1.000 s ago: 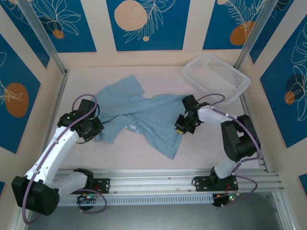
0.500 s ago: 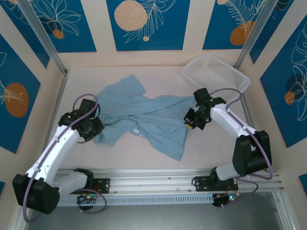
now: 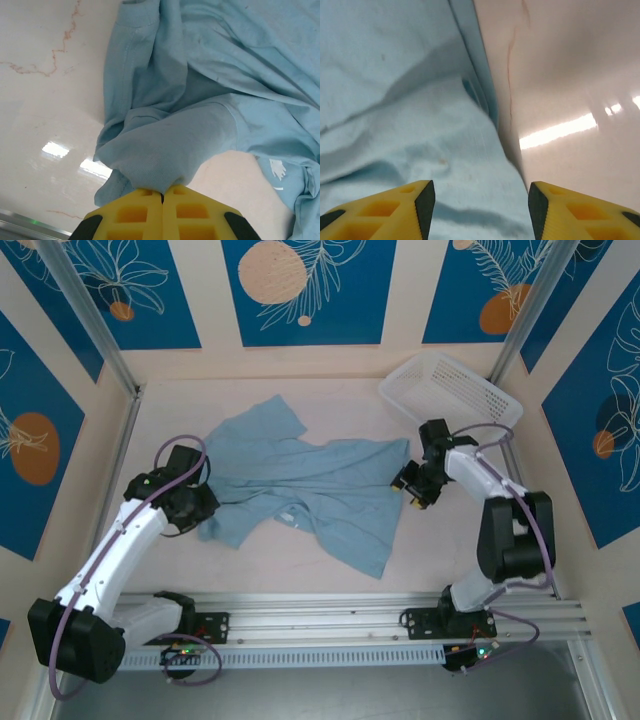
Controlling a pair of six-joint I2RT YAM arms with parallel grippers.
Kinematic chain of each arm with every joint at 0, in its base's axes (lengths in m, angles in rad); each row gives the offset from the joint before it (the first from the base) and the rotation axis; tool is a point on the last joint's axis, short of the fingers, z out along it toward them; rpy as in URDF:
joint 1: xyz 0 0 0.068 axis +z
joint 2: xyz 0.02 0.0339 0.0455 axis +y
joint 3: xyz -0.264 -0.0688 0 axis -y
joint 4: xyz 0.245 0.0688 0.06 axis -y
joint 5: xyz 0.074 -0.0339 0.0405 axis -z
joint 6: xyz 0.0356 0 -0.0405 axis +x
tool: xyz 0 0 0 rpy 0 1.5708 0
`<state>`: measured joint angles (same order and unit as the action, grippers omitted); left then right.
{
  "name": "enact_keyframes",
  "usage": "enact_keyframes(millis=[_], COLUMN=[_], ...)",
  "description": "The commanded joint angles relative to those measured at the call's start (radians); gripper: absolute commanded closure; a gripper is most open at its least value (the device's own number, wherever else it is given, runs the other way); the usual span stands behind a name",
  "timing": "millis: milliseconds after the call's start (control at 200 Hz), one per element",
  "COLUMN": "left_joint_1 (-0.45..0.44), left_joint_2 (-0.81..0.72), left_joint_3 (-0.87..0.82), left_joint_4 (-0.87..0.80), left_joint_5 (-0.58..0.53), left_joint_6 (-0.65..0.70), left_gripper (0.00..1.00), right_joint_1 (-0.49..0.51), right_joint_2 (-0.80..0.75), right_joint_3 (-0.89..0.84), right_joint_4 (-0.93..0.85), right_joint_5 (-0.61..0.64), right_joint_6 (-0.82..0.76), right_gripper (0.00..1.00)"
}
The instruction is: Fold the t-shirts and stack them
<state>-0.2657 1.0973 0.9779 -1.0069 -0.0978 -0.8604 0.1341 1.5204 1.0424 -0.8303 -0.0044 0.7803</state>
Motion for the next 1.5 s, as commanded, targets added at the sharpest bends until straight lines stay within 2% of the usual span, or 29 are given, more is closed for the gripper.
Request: enact_keyframes(millis=[0,135,335,640,925,1050,1235,1495], left_joint_1=[0.006,0.006,0.006,0.006,0.006,0.005,0.005,0.003], left_joint_2=[0.006,0.017,0.025,0.041,0.036,0.033,0.029,0.029], left_joint_3=[0.008,0.021,0.022,0.038,0.04,0.039,0.039,0.038], left_joint_4=[0.005,0.013,0.013,0.004,0.006,0.008,0.006,0.015], left_joint_5=[0.018,0.021,0.036,0.052,0.056,0.058,0.058,0.066], left_joint_6=[0.013,0.02,0.03,0.055,0.054,0.05,0.049,0.044], left_gripper=[1.0,1.0,1.0,1.0,1.0,1.0,1.0,1.0], right_joint_1=[0.06,0.177,0.259,0.335,0.341,0.343,0.351,0.363], right_joint_2=[-0.162,-0.286,-0.269,-0.183,-0.187,-0.173,-0.173,-0.227], right_joint_3=[-0.118,-0.295,-0.435,-0.465,-0.458,-0.456,-0.44,-0.37], right_joint_4=[-0.085,-0.059,0.055,0.148,0.087,0.081,0.055,-0.023], right_joint_5=[-0.079,-0.2,-0.331,-0.292,-0.222,-0.202,-0.186,-0.151], right_joint_6=[0.073,0.145,0.183,0.238,0.226,0.226,0.229,0.234], right_gripper=[0.46,0.5,0.54,0.66,0.66,0.74,0.8,1.0])
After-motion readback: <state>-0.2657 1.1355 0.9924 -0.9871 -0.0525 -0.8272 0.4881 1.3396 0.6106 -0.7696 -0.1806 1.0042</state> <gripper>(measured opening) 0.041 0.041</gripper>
